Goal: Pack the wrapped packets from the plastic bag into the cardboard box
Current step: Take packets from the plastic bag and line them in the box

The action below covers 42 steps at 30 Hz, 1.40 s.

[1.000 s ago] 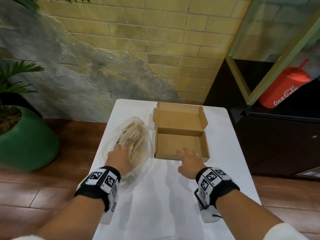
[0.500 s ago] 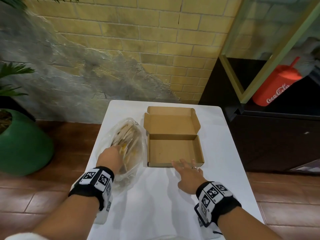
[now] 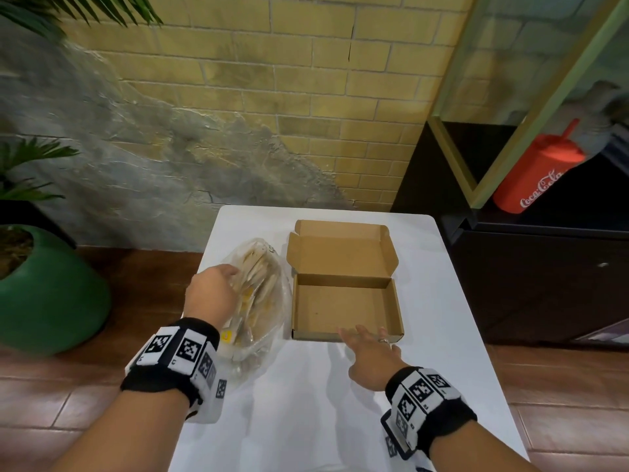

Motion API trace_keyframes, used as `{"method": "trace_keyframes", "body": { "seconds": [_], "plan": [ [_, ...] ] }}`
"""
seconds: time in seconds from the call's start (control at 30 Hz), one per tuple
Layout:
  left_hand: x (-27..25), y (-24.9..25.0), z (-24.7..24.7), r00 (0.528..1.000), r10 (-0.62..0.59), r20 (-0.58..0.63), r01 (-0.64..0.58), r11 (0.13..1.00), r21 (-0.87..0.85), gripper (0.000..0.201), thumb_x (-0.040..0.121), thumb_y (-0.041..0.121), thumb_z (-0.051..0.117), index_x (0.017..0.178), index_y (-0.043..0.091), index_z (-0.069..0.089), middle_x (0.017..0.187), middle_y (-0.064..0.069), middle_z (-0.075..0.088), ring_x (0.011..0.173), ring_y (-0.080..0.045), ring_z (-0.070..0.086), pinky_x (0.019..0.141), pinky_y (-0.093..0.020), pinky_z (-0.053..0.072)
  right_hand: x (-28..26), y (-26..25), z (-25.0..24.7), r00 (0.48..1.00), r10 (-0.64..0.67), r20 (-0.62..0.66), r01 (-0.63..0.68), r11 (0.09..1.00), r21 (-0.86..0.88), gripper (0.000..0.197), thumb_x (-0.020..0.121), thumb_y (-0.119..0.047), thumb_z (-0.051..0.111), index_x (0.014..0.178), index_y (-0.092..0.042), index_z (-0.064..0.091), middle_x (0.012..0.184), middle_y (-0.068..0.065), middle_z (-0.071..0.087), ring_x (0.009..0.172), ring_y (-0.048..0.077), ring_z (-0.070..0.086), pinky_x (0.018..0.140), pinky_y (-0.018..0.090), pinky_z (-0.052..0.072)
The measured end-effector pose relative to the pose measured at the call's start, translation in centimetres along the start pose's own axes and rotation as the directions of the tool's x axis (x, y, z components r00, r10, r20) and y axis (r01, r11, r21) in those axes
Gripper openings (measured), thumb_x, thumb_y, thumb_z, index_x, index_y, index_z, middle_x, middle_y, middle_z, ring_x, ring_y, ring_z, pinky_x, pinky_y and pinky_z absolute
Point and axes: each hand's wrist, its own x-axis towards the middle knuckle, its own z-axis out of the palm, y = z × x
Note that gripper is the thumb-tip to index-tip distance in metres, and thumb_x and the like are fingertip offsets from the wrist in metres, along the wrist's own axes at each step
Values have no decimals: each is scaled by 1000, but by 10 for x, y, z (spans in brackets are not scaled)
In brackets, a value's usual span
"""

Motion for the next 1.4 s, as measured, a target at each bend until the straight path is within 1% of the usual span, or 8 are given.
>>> {"method": "trace_keyframes", "body": {
  "seconds": [0.2,0.33,0.47,0.6,0.73,0.87,1.13,1.4],
  "plan": [
    [4,32,-12,993,120,16,-115,975,-191,52,79,-14,42,117,15,62,121,-7,63,109,-25,57,76,-27,47,-7,-4,-27,982,-98,-161,134,964,229,59,93,-21,46,146,-29,23,151,3,27,138,28,27,112,38,27],
    [2,52,-10,971,229,69,-184,897,-402,51,78,-18,38,101,19,64,106,-3,66,100,-22,60,72,-26,48,-17,-16,-57,924,-154,-351,335,770,543,68,91,-21,55,148,-29,18,154,0,25,140,20,28,109,31,29],
    [-9,75,-9,916,375,145,-249,813,-527,45,80,-20,43,96,16,65,92,0,67,78,-10,61,59,-10,49,-17,-24,-81,886,-164,-433,442,579,685,86,84,-22,67,148,-35,12,153,-3,25,139,21,28,110,37,32],
    [-21,92,-9,842,479,249,-231,736,-636,37,79,-20,55,100,8,65,87,3,66,80,-8,61,67,-10,52,-12,-21,-90,885,-183,-428,463,440,769,97,65,-29,81,144,-34,25,137,-4,42,125,21,48,101,45,45],
    [-24,94,-5,849,467,248,-186,702,-688,48,74,-11,68,113,17,59,91,5,63,81,-7,60,72,-20,52,-10,-17,-88,870,-200,-450,491,294,820,32,79,0,68,107,-13,58,102,9,66,87,18,66,67,27,58],
    [-20,91,0,885,408,222,-148,700,-699,60,74,-5,73,125,18,50,87,-1,61,77,-12,59,73,-20,52,-10,-8,-83,863,-136,-486,505,257,824,10,87,2,58,85,-9,57,72,-4,68,61,7,63,50,17,49],
    [-12,87,9,913,331,237,-84,723,-686,37,74,0,74,105,14,61,64,2,57,51,-4,54,51,-14,46,-10,3,-84,863,-98,-496,503,262,823,18,92,-2,51,77,-11,55,71,-1,61,62,10,55,61,20,48],
    [-17,89,21,903,355,243,-97,717,-690,15,87,8,63,84,22,66,68,2,67,60,-8,59,54,-18,48,-3,-14,-75,852,-197,-484,513,495,701,28,89,-1,56,67,-18,50,74,-2,58,73,12,54,72,24,44]
  ]
}}
